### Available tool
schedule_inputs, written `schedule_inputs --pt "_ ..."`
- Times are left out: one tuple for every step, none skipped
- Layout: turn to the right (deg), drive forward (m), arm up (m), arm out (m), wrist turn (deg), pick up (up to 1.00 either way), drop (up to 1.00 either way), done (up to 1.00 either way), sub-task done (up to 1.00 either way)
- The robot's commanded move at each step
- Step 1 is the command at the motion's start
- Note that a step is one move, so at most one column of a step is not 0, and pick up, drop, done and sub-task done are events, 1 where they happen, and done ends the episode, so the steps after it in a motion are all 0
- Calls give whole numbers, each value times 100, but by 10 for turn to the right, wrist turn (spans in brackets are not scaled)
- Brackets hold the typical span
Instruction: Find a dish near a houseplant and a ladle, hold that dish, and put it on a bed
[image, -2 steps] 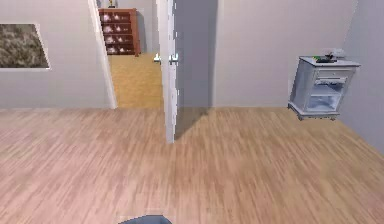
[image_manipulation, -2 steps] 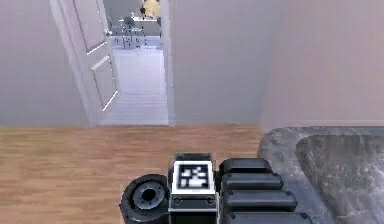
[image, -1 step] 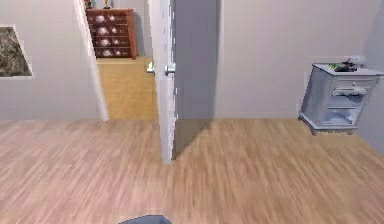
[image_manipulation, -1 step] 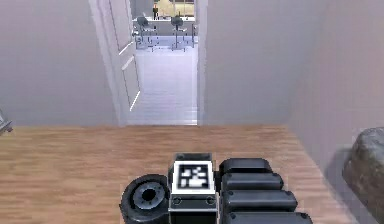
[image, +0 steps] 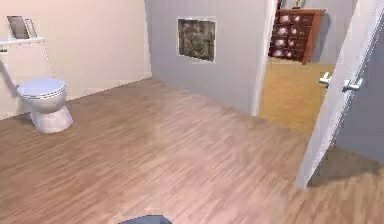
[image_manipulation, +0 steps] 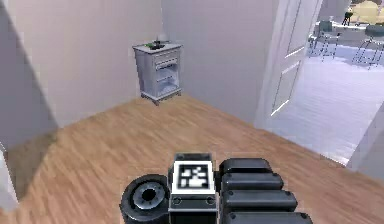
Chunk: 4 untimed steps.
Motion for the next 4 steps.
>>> schedule_inputs --pt "-420 0 0 0 0 0 0 0 0" --pt "0 20 0 0 0 0 0 0 0" --pt "-300 0 0 0 0 0 0 0 0" --pt "0 100 0 0 0 0 0 0 0"
